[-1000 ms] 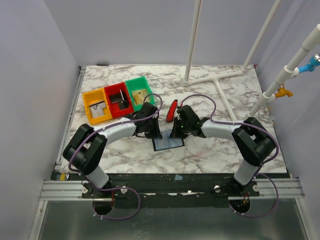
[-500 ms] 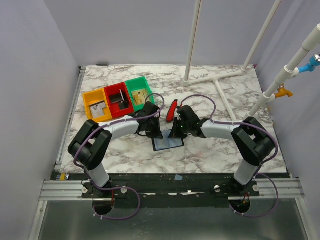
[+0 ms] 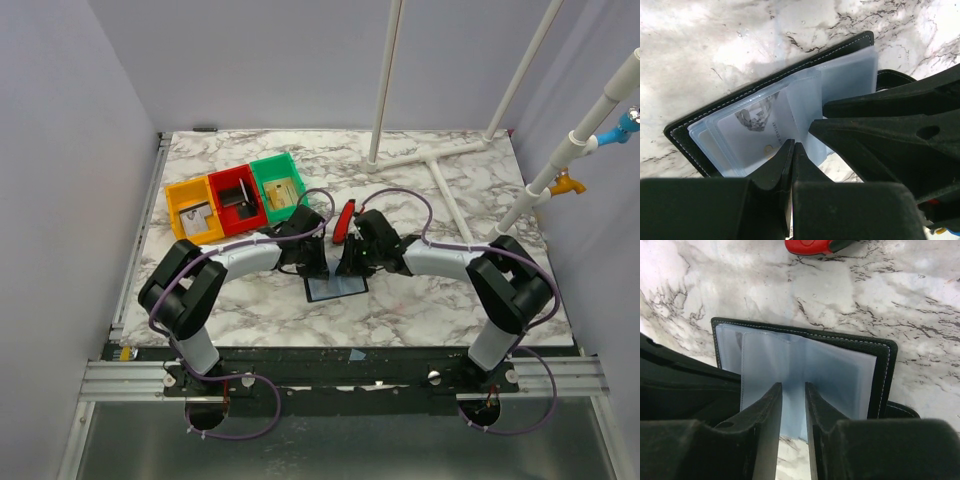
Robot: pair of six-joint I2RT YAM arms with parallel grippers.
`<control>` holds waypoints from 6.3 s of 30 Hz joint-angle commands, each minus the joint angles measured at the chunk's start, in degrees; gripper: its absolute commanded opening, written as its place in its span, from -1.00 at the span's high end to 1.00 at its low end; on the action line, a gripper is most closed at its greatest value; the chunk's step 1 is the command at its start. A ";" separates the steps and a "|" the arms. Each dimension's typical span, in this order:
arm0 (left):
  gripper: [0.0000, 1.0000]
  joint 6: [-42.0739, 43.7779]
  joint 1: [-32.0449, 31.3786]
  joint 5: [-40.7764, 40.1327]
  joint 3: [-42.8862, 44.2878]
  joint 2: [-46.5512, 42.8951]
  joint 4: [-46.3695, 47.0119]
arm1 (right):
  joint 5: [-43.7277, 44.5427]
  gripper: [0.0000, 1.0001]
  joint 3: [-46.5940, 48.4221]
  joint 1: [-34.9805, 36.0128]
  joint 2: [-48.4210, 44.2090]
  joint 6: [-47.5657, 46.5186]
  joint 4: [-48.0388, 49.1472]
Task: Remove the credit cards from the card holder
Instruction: Remove the credit card from the card holder.
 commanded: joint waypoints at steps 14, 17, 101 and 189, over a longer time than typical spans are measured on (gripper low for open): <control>1.00 -0.98 -1.91 3.47 3.41 1.70 2.64 | 17.73 -0.04 3.43 0.09 -15.70 -2.68 -17.40; 1.00 -1.30 -2.69 3.58 4.80 3.01 2.46 | 19.77 -0.05 3.31 0.08 -18.66 -2.62 -19.01; 1.00 1.55 2.05 -5.18 -5.24 -5.01 -1.27 | -3.09 -0.08 3.36 0.34 -2.64 -1.78 -5.26; 1.00 -0.06 -1.76 -3.38 1.10 3.37 -1.80 | -30.93 0.66 -18.92 -15.90 4.78 18.93 37.39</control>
